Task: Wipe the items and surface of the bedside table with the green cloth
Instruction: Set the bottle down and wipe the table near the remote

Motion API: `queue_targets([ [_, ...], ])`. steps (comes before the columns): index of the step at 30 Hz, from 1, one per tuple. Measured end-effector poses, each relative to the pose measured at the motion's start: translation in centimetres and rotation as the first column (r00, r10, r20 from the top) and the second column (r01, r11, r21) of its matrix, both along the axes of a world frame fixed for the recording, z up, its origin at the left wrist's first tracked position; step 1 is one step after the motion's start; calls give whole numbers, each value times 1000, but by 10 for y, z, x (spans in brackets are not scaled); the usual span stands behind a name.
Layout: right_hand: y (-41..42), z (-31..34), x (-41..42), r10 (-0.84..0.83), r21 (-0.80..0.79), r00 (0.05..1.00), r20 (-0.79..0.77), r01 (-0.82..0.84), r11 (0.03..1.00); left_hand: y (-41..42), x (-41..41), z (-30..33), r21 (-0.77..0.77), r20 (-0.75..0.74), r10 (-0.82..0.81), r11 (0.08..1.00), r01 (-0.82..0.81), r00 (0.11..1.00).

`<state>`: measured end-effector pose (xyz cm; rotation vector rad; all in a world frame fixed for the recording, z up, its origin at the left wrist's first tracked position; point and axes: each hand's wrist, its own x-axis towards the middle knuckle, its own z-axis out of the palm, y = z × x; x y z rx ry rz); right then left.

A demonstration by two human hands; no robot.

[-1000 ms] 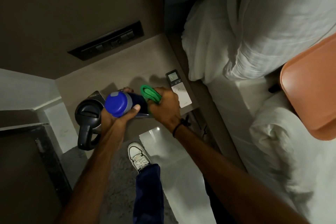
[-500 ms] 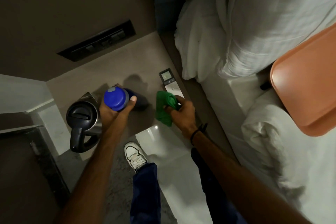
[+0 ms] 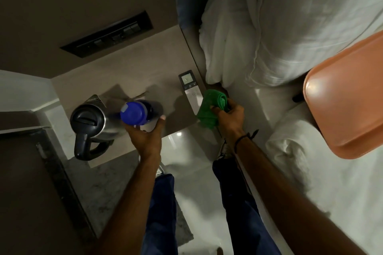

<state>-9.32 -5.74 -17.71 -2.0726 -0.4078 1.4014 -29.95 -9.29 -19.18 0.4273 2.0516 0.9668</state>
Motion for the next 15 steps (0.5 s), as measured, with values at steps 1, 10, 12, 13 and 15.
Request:
queue_targets([
  [1, 2, -1, 5, 4, 3, 1000, 6, -4, 1000, -2, 8, -2, -33, 20, 65, 997, -64, 998],
  [10, 20, -8, 41, 195, 35, 958, 212, -207, 978, 6, 85, -55, -287, 86, -149, 943, 168, 985],
  [12, 21, -13, 44, 267, 40, 924, 273, -288, 957, 32, 101, -70, -282, -61, -321, 914, 292, 945],
  [13, 21, -16, 46, 302, 40, 904, 302, -329, 943, 46, 110, -75, -300, -143, -387, 894, 332, 911],
  [15, 18, -22, 47, 347, 43, 865, 361, -387, 921, 71, 123, -84, -377, -270, -463, 857, 350, 844],
])
